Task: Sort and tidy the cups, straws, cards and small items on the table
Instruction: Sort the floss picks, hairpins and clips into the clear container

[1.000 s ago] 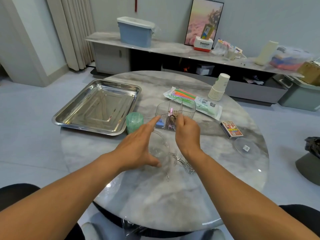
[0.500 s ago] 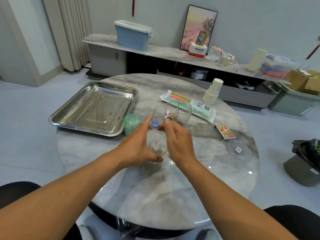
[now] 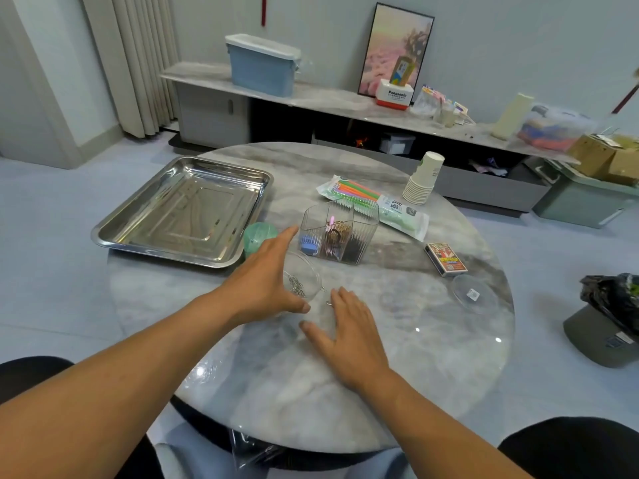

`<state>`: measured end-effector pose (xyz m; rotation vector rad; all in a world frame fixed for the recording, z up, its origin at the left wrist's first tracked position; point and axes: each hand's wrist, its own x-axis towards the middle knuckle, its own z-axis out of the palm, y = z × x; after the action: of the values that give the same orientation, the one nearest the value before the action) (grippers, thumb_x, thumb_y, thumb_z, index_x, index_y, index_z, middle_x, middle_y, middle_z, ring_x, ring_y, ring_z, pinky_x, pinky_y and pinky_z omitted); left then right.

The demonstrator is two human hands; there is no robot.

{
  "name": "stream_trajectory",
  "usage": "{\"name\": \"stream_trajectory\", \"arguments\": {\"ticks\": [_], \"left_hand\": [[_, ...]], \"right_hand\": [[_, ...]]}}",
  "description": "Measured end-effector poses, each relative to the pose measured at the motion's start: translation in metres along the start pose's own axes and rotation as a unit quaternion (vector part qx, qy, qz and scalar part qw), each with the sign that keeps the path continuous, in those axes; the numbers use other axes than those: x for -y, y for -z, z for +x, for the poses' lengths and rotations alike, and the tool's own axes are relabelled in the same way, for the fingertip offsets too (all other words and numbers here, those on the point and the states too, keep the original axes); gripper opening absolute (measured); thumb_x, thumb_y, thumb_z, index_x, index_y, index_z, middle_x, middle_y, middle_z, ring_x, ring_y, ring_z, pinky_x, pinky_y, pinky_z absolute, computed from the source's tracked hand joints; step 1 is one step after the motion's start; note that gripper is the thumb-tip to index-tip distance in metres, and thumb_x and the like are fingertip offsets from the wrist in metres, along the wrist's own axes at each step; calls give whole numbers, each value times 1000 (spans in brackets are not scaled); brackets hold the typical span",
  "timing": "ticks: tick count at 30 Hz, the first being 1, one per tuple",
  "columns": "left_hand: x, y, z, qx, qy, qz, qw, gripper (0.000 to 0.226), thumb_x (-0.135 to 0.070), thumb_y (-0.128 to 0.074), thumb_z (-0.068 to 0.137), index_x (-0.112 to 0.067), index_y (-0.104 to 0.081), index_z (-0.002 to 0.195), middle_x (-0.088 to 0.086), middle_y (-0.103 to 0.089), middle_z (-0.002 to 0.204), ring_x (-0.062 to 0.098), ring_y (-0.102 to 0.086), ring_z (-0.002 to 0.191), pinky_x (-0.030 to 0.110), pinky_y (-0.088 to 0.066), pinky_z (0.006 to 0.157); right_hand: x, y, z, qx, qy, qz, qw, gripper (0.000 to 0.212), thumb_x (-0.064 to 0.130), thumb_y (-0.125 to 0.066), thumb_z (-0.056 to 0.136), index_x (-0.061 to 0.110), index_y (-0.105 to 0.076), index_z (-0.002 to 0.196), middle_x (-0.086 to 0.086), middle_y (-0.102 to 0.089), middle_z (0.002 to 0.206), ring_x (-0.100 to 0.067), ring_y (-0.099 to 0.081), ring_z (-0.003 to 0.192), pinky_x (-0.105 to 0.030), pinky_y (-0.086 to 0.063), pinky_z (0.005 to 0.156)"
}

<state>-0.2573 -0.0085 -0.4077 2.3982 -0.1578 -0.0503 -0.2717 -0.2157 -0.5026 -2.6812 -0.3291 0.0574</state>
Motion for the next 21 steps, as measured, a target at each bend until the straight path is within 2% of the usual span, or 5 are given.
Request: {"name": "stream_trajectory", "arguments": {"ticks": [4,6,10,14,21], "left_hand": [[-2,-3,2,-7,-5,-10,1000,138,-43,-96,57,-49,1,154,-4,-28,160,18,-37,143,45,-42,110],[-1,-5,1,-4,-9,-9,1000,137,-46,-96,56,-51,2,153,-4,-29,159,18,-37,143,44,-42,110],[4,-7,-3,7,-15,14,1000,137,-51,-94,57,-55,6,150,-7,-30,159,18,-41,140,38,-45,102],[6,-10,-5,14,-20,22,999,138,-50,-95,57,-56,6,150,-8,-30,160,20,-43,139,44,-45,107],[4,-17,-6,-13,-46,37,998,138,-44,-96,58,-53,4,153,-11,-26,160,18,-39,142,39,-44,106]], "right_hand": [[7,-4,10,-29,22,-58,998,98,92,-23,83,29,-26,157,2,-26,164,-18,-17,152,-39,-14,124],[4,1,17,-108,10,-94,990,69,80,-33,90,31,-49,136,3,-49,138,-21,-41,132,-40,-33,108],[-7,18,31,-131,-59,-165,976,34,54,-41,100,24,-54,110,-1,-51,112,-27,-48,108,-40,-42,77],[-12,24,38,-99,-31,-231,967,30,44,-36,107,20,-52,112,-3,-51,110,-28,-51,100,-34,-36,60],[-9,22,36,-89,26,-258,962,22,26,-67,97,10,-63,82,-11,-63,72,-36,-66,55,-35,-45,44]]}}
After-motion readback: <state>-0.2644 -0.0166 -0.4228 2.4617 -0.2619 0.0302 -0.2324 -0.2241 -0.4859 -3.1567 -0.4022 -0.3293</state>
